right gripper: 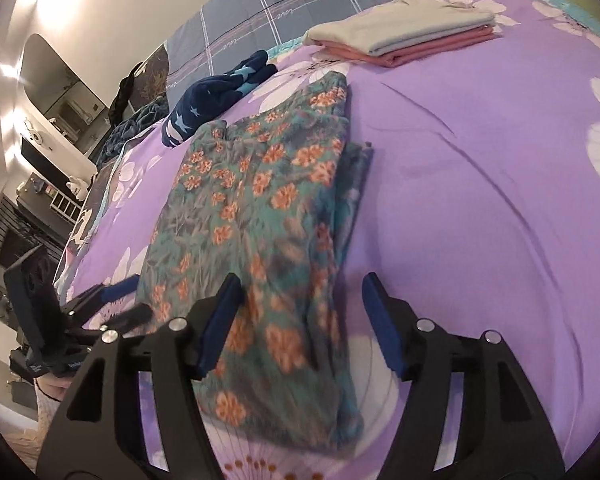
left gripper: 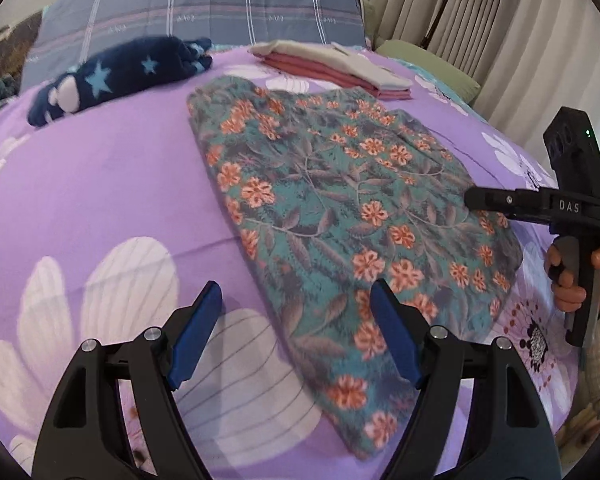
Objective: Fold small clothes
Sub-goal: 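Lower both grippers onto the folded shirt's end, then grasp the folded teal shirt with the left gripper while the right gripper grasps beside it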
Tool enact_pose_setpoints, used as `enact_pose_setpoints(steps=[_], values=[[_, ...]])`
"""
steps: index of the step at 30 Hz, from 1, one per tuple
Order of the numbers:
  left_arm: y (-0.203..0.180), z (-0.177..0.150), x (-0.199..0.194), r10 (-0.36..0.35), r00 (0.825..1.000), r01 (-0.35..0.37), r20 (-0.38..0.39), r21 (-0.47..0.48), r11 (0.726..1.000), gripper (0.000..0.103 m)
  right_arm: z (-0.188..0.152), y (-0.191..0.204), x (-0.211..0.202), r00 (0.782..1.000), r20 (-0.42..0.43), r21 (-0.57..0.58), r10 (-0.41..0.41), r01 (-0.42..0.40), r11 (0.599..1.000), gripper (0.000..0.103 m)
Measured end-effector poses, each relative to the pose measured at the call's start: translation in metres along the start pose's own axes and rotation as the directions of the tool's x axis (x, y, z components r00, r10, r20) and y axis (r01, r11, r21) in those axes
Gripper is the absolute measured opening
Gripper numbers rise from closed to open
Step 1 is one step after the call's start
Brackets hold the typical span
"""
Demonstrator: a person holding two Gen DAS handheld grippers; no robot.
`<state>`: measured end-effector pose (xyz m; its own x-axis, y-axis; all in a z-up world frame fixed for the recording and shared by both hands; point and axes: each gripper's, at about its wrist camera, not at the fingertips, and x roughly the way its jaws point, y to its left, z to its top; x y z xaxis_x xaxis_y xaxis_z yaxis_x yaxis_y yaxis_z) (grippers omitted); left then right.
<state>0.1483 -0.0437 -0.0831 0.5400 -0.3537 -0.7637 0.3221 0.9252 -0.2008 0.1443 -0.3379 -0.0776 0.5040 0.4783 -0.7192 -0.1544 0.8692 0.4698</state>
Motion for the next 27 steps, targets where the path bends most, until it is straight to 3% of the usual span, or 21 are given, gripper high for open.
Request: enact_pose_setpoints(steps=[8,12,19,24,27], values=[[0.008,0.025,0.025,-0.107,0.994,0.105,-0.028,-0.039,0.994,0.077,0.03,-0.005,0.023,0.995,-0.06,-0.033,0.075,-0.077,0.996,0.066],[0.012,0.044,0.04,-0.124,0.991,0.122,-0.042,-0.041,0.992,0.077,0.057,-0.013,0.042,0.985,-0.1,0.018,0.137,-0.136,0.991,0.065],[0.032,0.074,0.062,-0.192,0.98,0.184,-0.044,-0.133,0.974,0.075,0.08,0.0,0.069,0.986,-0.141,-0.083,0.087,-0.099,0.992,0.066],[0.04,0.086,0.073,-0.205,0.978,0.197,-0.042,-0.146,0.97,0.062,0.086,-0.002,0.077,0.987,-0.126,-0.088,0.097,-0.108,0.99,0.065],[0.045,0.092,0.08,-0.222,0.975,0.214,-0.029,-0.165,0.963,0.061,0.088,-0.004,0.079,0.987,-0.123,-0.1,0.1,-0.112,0.989,0.063]])
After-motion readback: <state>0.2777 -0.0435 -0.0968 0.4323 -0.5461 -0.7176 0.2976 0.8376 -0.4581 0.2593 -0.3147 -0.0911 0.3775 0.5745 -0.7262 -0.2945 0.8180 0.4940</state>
